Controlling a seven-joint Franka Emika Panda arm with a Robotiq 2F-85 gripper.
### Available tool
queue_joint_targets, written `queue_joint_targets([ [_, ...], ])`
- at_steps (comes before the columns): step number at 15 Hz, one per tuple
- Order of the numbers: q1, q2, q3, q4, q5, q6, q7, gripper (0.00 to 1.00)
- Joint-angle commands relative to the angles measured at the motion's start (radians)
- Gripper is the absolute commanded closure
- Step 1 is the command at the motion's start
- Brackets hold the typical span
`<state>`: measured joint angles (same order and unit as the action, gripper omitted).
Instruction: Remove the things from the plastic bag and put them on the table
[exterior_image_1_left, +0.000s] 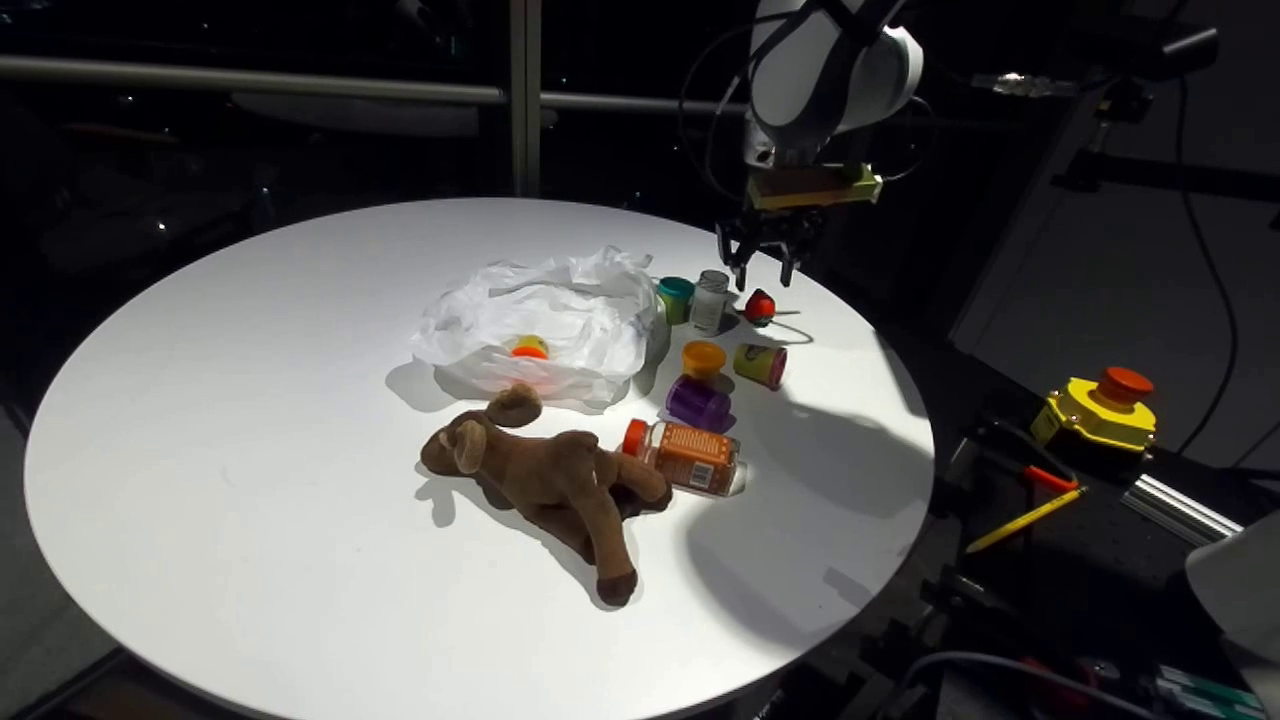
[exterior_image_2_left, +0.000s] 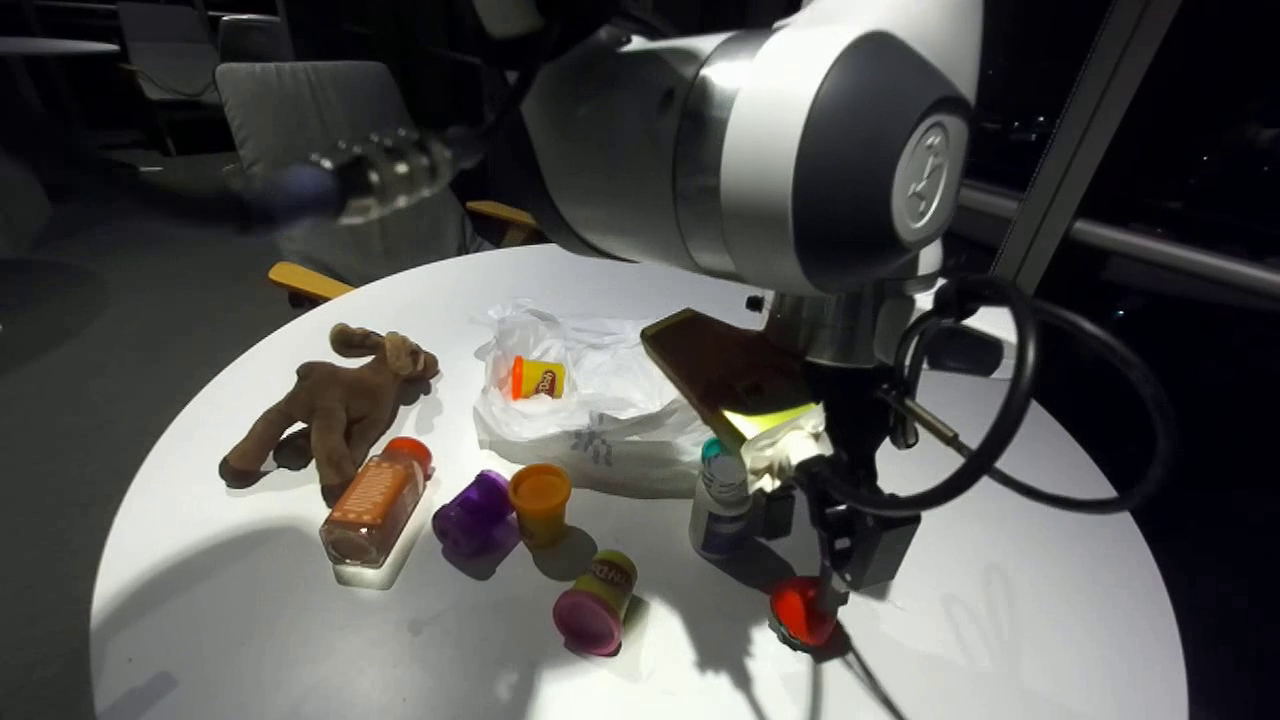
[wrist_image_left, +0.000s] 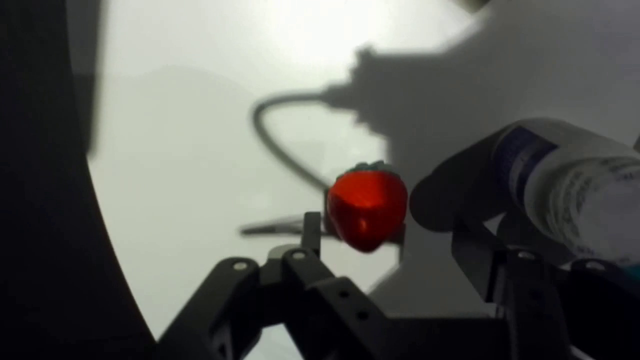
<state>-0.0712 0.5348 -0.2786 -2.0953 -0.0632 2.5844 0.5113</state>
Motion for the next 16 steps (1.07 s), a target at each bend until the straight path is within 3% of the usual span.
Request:
queue_joint_targets([
  [1,0.011,-0.122,-0.023,-0.034,-0.003,-0.001,-0.04,0.01],
  [4,0.012,-0.191,0.014,-0.029,0.016,-0.038,-0.071,0.0],
  [6,0.026,-0.221,0.05,0.0,0.012,-0.126,-0.099,0.0],
  [9,0.045,-0.237,0.154,0.051,0.053,-0.253,-0.183,0.01],
  [12,0.089,-0.175,0.232,0.126,0.053,-0.255,-0.209,0.0],
  [16,0.159,-0.04,0.266,0.236,0.084,-0.257,-0.074,0.0],
])
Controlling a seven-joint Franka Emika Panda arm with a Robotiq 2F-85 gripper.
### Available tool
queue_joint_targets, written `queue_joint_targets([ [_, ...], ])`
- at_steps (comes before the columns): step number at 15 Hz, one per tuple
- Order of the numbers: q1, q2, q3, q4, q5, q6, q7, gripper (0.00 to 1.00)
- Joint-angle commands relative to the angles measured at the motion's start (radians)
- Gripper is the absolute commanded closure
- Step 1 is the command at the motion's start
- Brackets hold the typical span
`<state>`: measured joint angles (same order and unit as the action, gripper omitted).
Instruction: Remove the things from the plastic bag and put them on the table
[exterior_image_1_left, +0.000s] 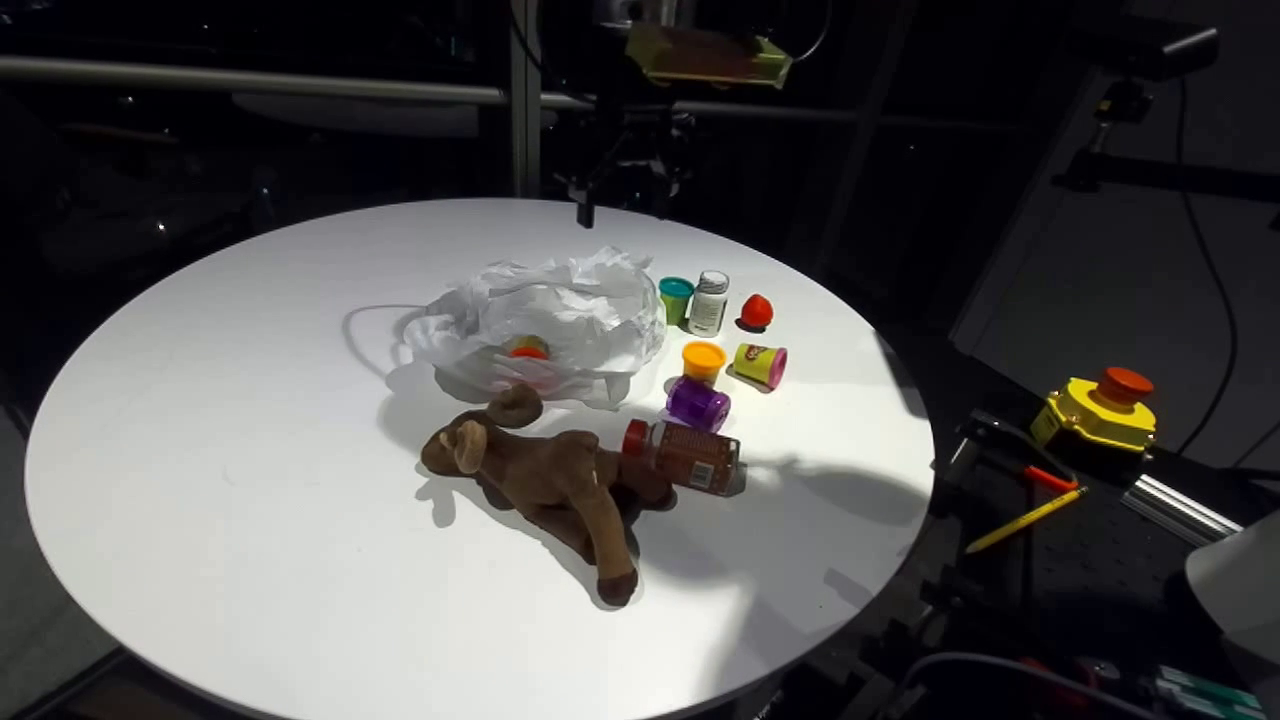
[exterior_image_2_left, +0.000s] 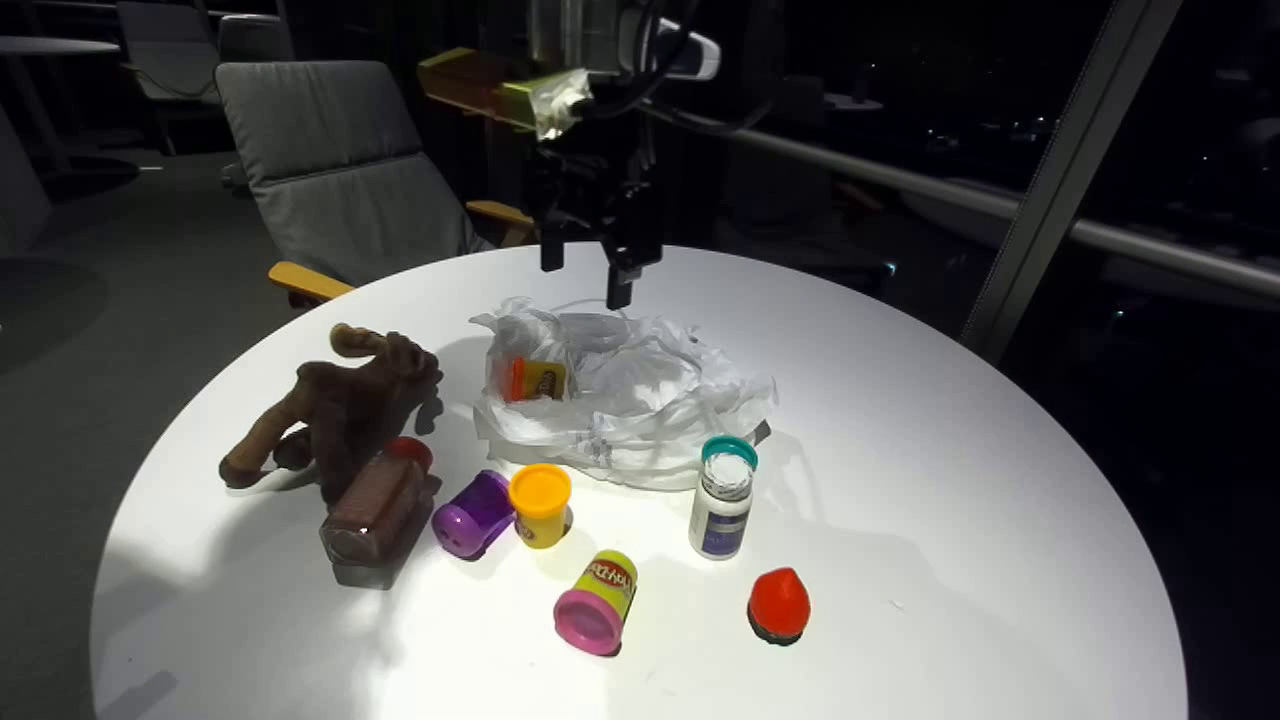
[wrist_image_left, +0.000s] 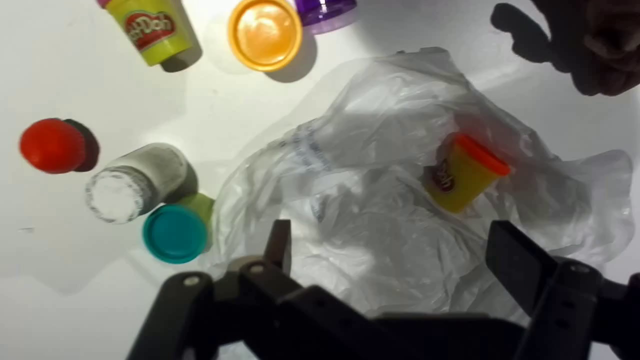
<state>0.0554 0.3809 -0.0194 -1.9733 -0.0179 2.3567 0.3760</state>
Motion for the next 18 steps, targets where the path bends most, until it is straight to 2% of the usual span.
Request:
queue_joint_targets([
  [1,0.046,0.142,0.007,0.134,0.049,-0.043,0.087,0.0],
  [3,0.068,0.197,0.001,0.163,0.072,-0.064,0.144,0.0],
  [8,0.088,0.296,-0.002,0.225,0.145,-0.02,0.238,0.0],
  [18,0.082,0.377,-0.017,0.315,0.2,0.002,0.36,0.0],
])
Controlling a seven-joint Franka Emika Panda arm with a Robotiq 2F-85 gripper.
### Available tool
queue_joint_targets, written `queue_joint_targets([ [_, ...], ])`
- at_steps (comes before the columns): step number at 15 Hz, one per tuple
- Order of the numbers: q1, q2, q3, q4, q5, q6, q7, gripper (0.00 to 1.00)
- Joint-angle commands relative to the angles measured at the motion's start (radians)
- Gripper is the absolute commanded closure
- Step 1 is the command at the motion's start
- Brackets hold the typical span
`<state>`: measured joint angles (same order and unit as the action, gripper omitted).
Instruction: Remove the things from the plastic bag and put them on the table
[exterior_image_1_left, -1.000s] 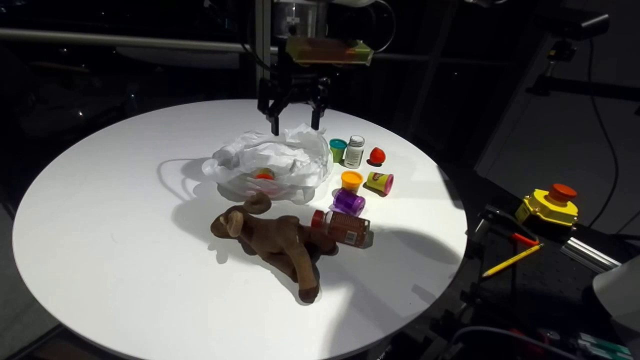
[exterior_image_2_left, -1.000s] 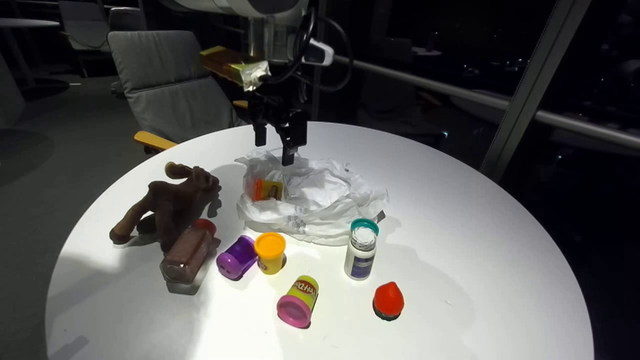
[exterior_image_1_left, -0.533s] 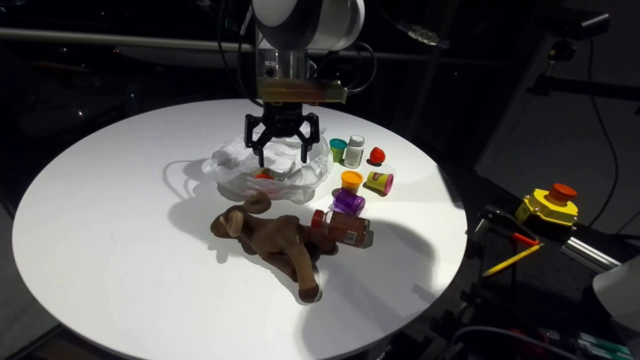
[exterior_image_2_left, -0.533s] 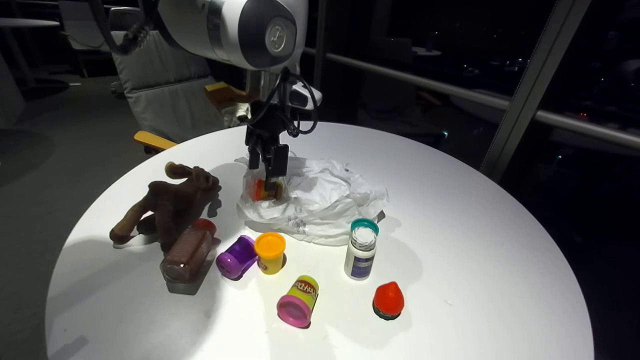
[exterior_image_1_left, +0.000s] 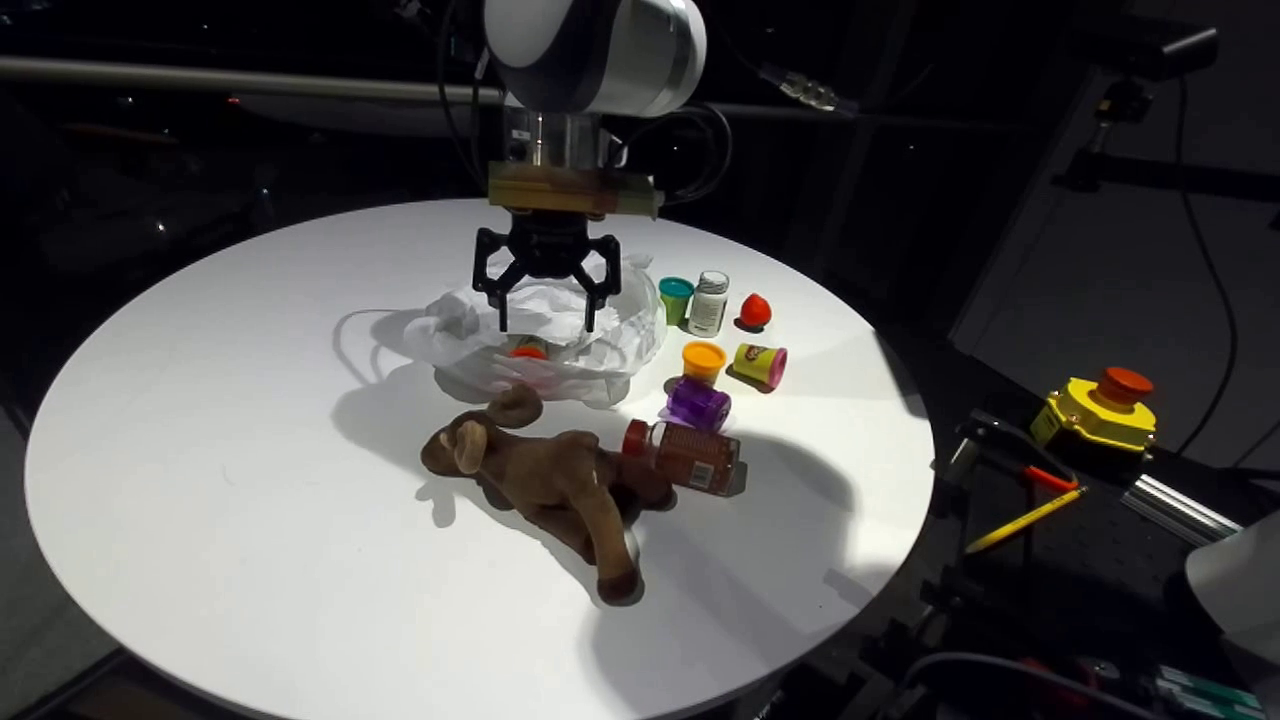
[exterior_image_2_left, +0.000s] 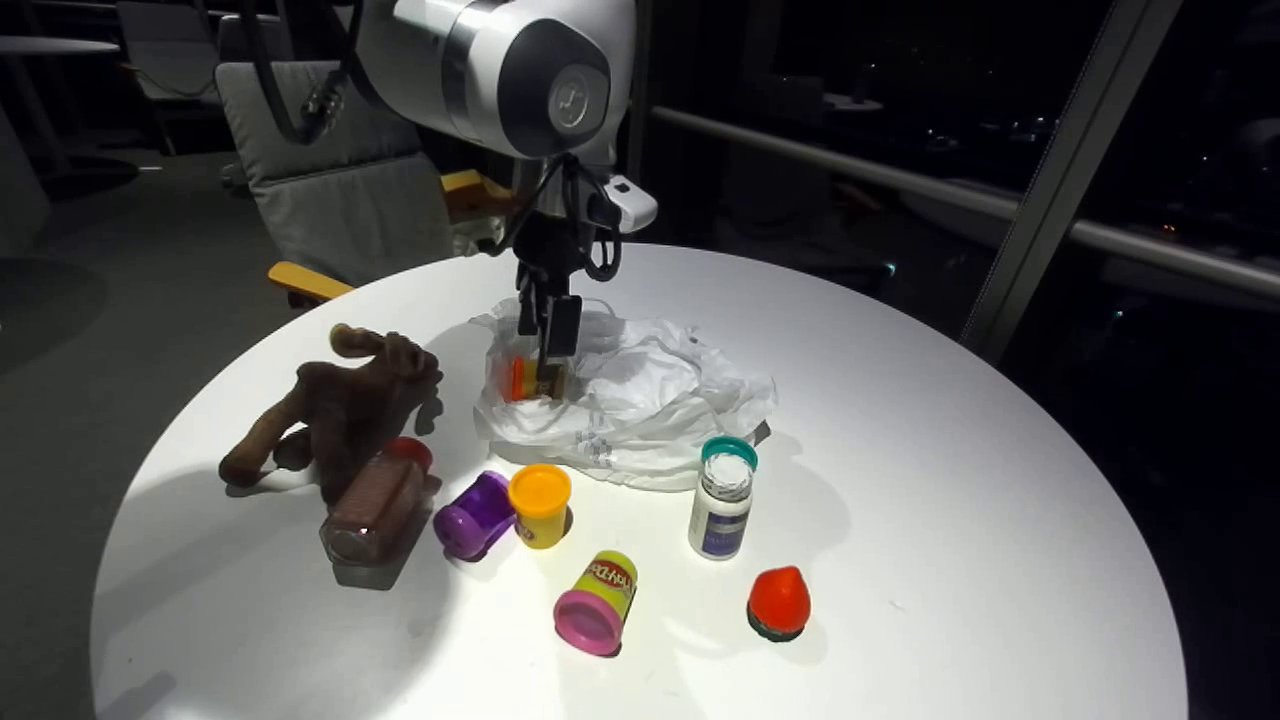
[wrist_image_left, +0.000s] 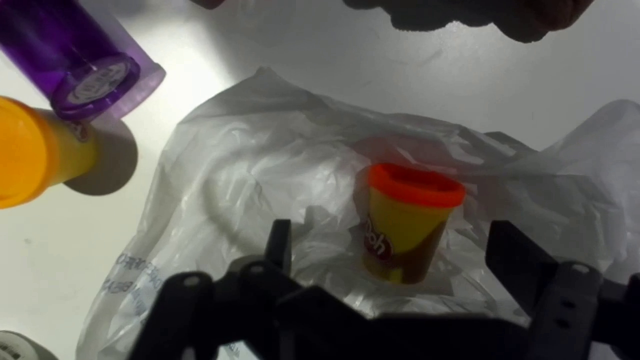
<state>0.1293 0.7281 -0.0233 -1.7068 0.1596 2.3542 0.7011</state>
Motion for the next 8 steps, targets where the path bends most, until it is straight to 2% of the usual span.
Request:
queue_joint_targets([
  [1,0.006,0.037,-0.013,0.055,0.024,0.003,0.04,0.0],
  [8,-0.012,0.064,-0.003,0.085,0.038,-0.013,0.047,0.0],
])
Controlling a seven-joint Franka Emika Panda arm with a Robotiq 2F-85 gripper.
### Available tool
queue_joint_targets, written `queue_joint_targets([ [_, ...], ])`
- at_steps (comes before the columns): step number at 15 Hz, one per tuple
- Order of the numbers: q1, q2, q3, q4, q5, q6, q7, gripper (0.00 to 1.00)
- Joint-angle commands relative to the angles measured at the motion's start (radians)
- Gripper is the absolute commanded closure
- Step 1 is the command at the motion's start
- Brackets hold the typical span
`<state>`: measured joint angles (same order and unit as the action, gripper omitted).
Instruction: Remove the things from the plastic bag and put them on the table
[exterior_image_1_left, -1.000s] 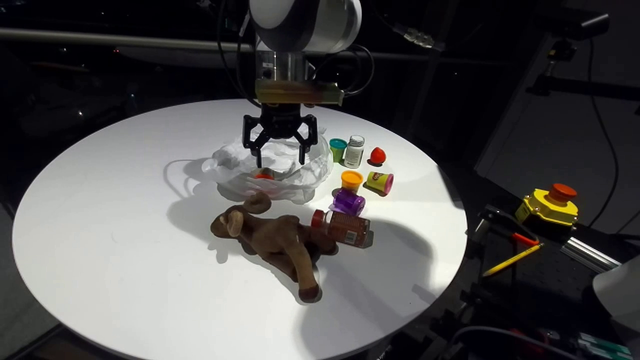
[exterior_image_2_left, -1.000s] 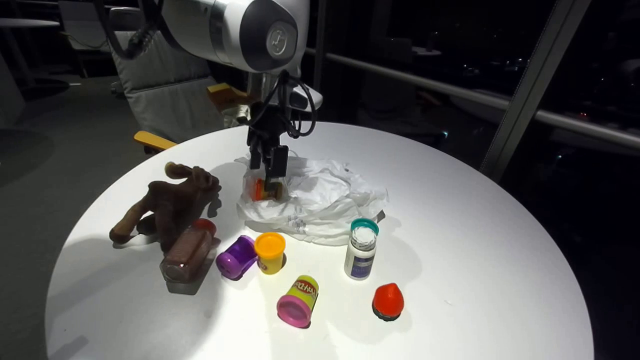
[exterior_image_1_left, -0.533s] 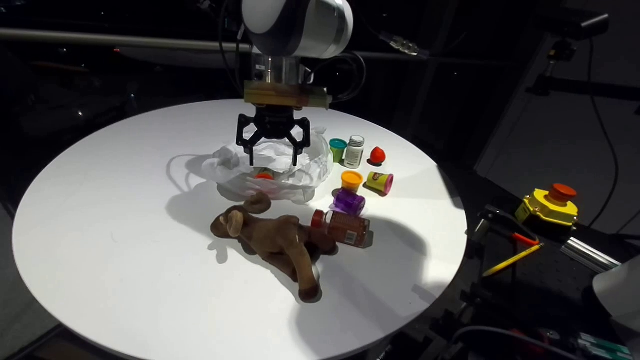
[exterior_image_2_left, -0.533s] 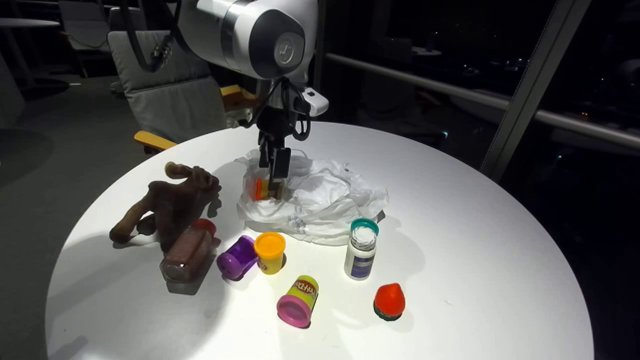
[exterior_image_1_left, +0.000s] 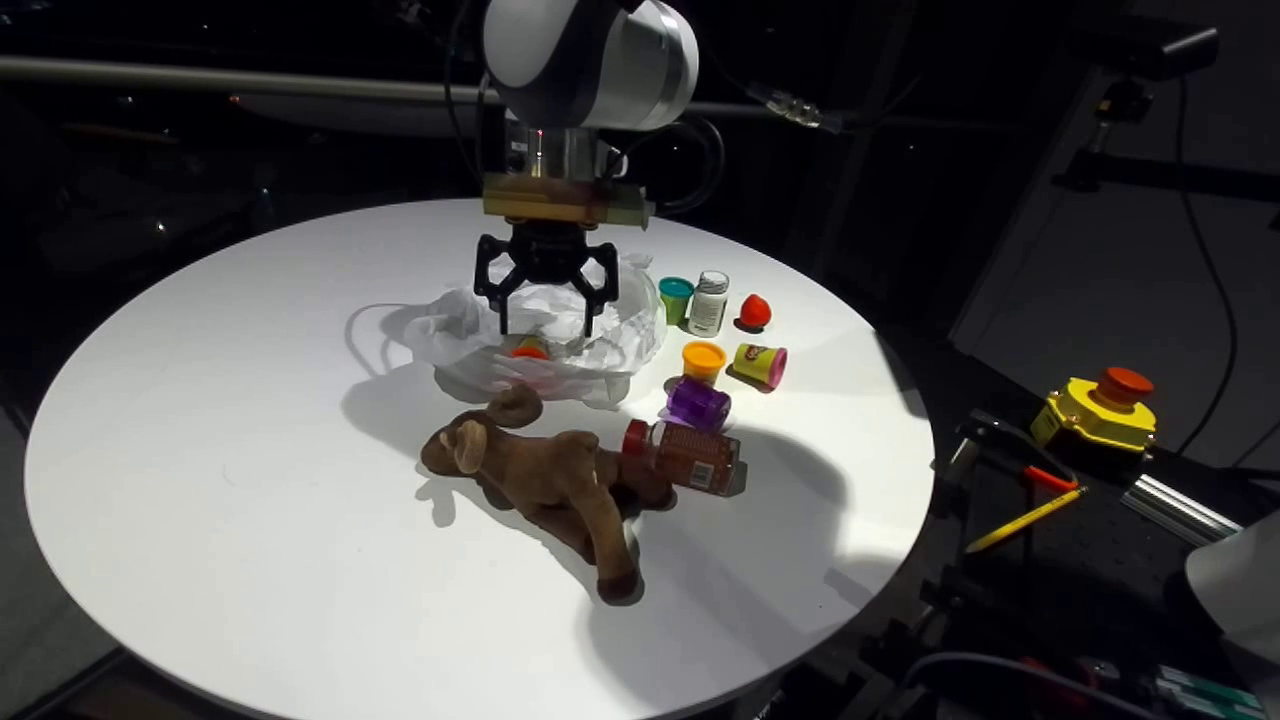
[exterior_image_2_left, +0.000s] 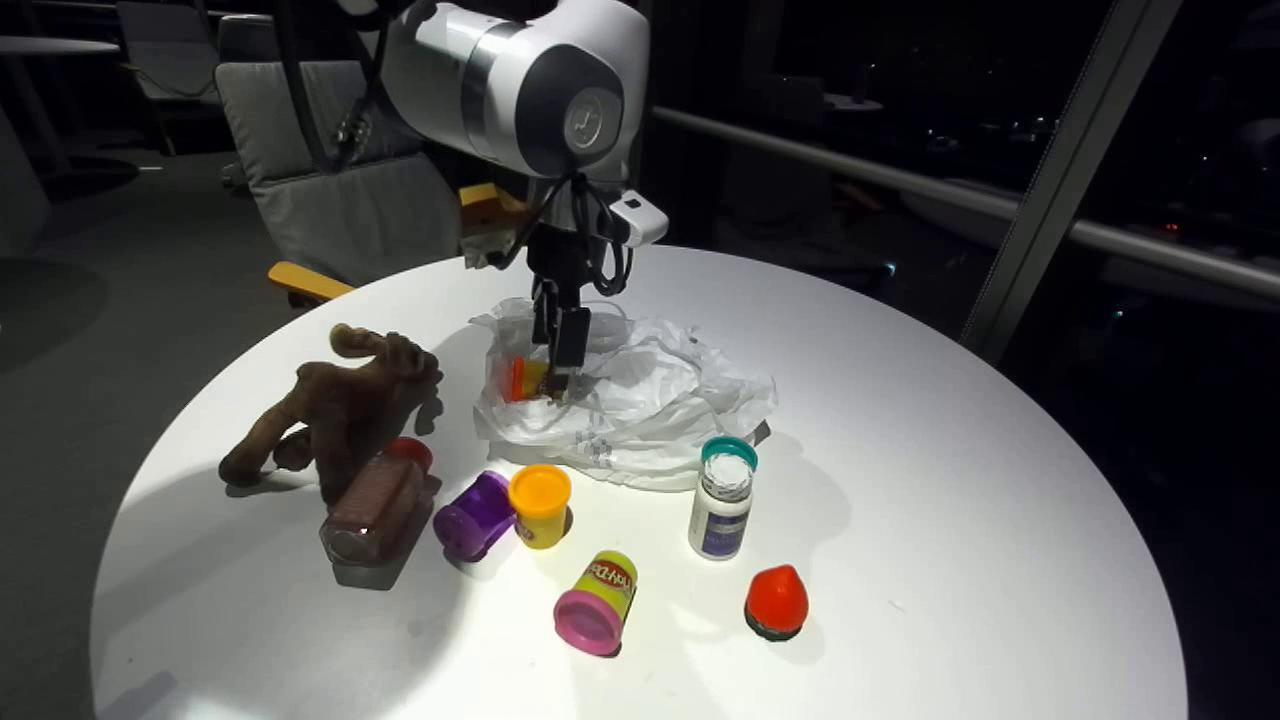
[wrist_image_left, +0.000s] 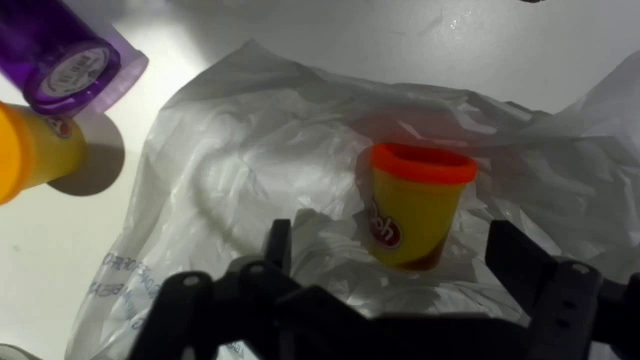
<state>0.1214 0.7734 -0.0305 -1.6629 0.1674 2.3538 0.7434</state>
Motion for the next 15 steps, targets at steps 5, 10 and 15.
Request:
queue_joint_targets([
  [5,0.003,0.03,0.014,0.047,0.037,-0.013,0.0,0.0],
  [10,0.013,0.036,0.023,0.047,0.036,-0.01,0.001,0.51],
  [15,0.022,0.043,0.018,0.055,0.026,-0.016,0.009,0.84],
])
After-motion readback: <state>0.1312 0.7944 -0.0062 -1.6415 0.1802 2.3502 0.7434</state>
